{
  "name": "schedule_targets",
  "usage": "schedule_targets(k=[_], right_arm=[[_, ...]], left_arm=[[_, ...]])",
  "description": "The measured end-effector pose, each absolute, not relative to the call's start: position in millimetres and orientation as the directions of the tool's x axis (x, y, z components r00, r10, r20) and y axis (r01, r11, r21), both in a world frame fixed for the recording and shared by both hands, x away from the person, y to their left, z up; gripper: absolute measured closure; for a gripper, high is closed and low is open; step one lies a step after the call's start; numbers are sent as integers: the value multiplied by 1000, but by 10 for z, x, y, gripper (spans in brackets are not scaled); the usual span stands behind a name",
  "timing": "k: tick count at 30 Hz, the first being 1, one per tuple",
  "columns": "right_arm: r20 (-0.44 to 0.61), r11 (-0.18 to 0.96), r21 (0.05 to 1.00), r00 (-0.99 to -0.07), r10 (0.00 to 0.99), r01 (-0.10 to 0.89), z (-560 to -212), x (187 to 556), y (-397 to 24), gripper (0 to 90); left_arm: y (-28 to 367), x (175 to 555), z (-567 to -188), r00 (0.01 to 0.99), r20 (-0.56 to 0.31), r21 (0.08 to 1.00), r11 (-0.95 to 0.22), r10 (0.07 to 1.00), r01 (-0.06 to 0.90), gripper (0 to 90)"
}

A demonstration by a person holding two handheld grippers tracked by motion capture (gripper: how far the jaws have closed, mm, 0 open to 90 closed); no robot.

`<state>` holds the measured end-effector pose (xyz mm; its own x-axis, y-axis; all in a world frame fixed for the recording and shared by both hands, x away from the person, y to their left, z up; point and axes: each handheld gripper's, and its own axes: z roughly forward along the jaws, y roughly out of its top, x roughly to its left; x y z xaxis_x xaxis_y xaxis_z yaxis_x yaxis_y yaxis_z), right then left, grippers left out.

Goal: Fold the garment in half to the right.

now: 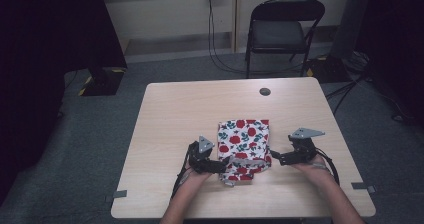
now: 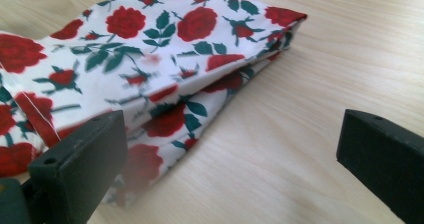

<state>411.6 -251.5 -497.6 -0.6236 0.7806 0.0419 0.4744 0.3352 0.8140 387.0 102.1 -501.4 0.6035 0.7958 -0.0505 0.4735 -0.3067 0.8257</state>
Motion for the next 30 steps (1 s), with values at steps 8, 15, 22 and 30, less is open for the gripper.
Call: schedule_targets(k=[8,15,22,30], right_arm=[[41,322,822,-613,789,469,-4957,4049,-2601,0],[52,299,828,-596,801,474,-4959,3998,-2690,0],[58,281,836,-585,809,471,-4958,3936,-2765,0],[70,257,843,-571,818,472,-4970,3865,-2850,0]], left_arm=[[1120,3845,-4998,588,-45,835,-293,808,466,2],[1217,3795,-4977,576,-60,842,-269,815,469,2],[1304,3751,-4924,567,-56,849,-259,822,460,2],[1419,3718,-4928,547,-55,847,-251,835,469,2]])
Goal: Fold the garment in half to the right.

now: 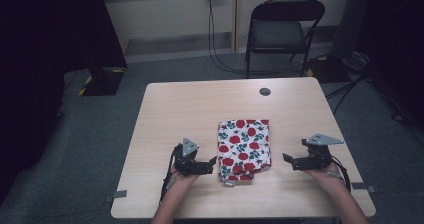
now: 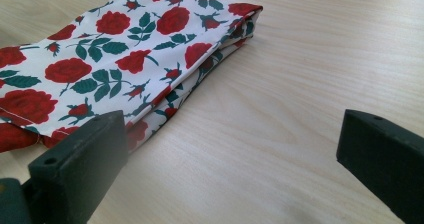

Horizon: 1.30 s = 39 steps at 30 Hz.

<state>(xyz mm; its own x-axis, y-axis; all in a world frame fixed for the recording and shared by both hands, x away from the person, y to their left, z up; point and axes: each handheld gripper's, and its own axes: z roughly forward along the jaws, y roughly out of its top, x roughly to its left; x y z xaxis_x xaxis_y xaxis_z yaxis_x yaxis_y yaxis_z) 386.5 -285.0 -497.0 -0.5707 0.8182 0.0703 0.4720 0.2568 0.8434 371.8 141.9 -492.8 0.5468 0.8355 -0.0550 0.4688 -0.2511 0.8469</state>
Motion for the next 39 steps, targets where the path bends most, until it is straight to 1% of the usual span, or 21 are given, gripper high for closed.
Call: schedule_targets(k=[11,30,33,39], right_arm=[[73,236,848,-546,835,475,-4981,3779,-2966,0],[58,222,857,-515,855,466,-5000,3603,-3112,0],[61,216,861,-514,856,461,-5005,3572,-3134,0],[54,212,866,-506,861,454,-5010,3515,-3176,0]], left_arm=[[1601,3662,-4962,512,-75,849,-214,856,482,2],[1864,3565,-5024,465,-75,845,-191,882,499,2],[1905,3546,-5043,451,-93,848,-166,888,502,2],[1971,3514,-5055,436,-78,847,-171,896,503,2]])
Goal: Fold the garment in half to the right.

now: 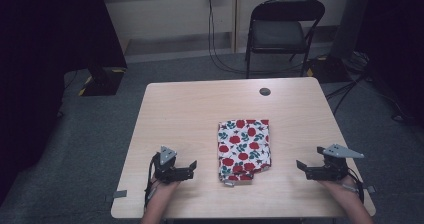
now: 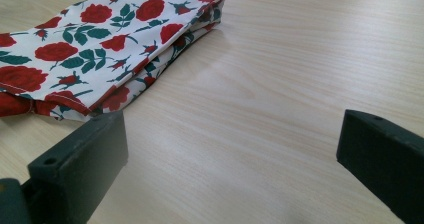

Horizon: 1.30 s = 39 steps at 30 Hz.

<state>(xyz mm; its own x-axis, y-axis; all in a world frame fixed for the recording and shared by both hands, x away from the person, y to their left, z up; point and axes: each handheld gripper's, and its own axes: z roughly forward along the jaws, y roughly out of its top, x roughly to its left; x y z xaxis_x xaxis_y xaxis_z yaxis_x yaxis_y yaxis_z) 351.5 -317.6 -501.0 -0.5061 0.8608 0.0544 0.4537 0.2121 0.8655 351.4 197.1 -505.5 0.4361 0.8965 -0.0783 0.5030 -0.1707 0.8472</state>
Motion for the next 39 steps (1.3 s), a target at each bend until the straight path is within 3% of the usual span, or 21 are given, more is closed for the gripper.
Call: schedule_targets(k=[39], right_arm=[[55,134,879,-377,925,458,-5086,3070,-3583,0]], left_arm=[[2508,3182,-5154,296,-108,854,-64,949,517,2]])
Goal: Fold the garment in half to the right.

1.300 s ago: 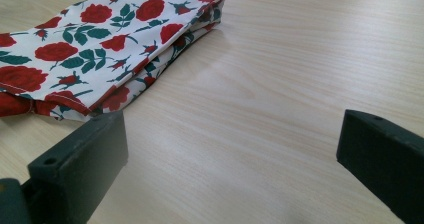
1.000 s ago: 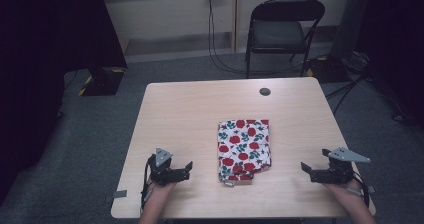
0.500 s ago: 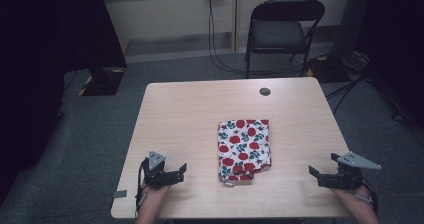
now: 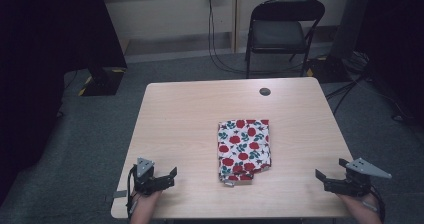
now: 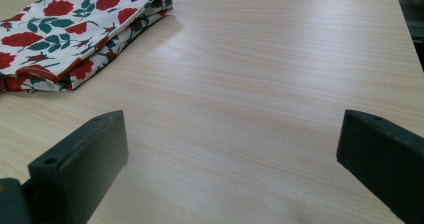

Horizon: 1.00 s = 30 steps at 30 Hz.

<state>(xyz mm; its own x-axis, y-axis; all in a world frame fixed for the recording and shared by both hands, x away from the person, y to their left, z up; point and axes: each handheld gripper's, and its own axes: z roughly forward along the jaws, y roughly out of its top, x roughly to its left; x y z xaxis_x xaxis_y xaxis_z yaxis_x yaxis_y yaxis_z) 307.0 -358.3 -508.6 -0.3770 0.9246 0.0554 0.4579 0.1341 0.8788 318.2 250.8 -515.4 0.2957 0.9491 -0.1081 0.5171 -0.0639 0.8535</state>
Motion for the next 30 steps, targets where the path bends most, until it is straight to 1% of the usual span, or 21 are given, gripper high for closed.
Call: schedule_targets(k=[4,8,10,11,14,19,21,23,24,25,27,29,30], right_arm=[[58,120,879,-352,934,462,-5103,3015,-3600,0],[52,115,880,-335,941,460,-5108,2985,-3616,0],[53,100,878,-303,951,468,-5117,2965,-3652,0],[53,100,878,-303,951,468,-5117,2965,-3652,0],[46,93,866,-264,963,492,-5155,2955,-3704,0],[53,84,853,-245,968,516,-5190,2951,-3729,0],[52,80,853,-236,970,516,-5191,2953,-3735,0],[51,80,838,-224,973,539,-5197,2971,-3733,0],[57,77,817,-213,975,571,-5206,2997,-3731,0],[57,77,817,-213,975,571,-5206,2997,-3731,0],[66,68,792,-196,978,607,-5231,3023,-3727,0],[52,78,778,-187,981,624,-5245,3037,-3707,0],[35,87,763,-176,984,641,-5253,3058,-3686,0]], left_arm=[[2571,3154,-5170,272,-125,855,-36,954,518,2],[2610,3128,-5202,247,-124,850,-26,961,526,2],[2626,3110,-5217,231,-124,848,-18,965,530,2],[2637,3102,-5226,224,-126,846,-13,967,533,2],[2664,3078,-5241,200,-143,844,13,969,537,2],[2685,3071,-5245,168,-146,833,30,975,552,2],[2684,3085,-5248,151,-138,822,29,979,568,3],[2678,3106,-5252,137,-137,809,31,981,587,3],[2666,3125,-5257,120,-129,797,31,984,603,3],[2666,3125,-5257,120,-129,797,31,984,603,3],[2645,3142,-5260,112,-108,787,16,988,617,4],[2610,3156,-5261,108,-75,777,-10,991,629,6],[2591,3162,-5263,104,-60,774,-20,993,633,29]])
